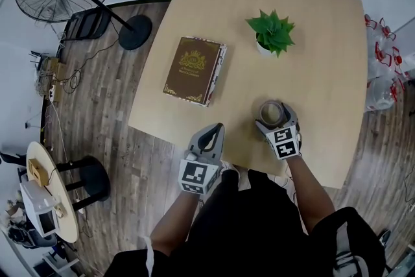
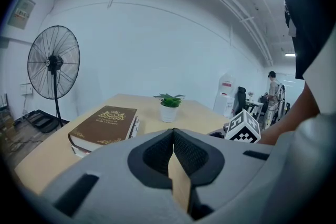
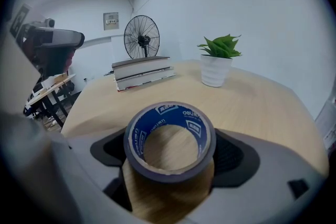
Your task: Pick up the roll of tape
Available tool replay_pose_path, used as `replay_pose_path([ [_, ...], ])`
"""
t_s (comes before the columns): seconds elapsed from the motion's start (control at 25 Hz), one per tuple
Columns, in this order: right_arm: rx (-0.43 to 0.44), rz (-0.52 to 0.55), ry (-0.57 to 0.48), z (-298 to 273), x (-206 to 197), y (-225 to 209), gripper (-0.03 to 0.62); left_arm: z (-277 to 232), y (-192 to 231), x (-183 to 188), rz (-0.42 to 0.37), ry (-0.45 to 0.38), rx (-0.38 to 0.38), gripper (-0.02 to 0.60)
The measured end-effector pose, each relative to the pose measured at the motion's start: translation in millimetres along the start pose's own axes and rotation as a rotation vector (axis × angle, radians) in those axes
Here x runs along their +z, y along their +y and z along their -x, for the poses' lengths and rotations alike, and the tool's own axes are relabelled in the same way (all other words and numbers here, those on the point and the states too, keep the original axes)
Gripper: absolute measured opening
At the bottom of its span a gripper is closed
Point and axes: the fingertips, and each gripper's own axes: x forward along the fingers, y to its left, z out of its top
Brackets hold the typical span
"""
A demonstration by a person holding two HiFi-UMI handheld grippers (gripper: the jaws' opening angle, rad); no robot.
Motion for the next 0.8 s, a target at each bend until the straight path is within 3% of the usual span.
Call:
replay_pose_path([
  [0.36, -0.006, 0.027, -0.078, 20.8, 25.2, 5.8, 0.476, 7.2, -4.0, -1.0, -0.004, -0.007, 0.009, 0.003],
  [0.8, -0.086, 0.076, -0.337, 96.5, 112.5, -3.8, 0.476, 15.9, -9.7, 18.1, -0.016, -0.059, 0.013, 0.003],
])
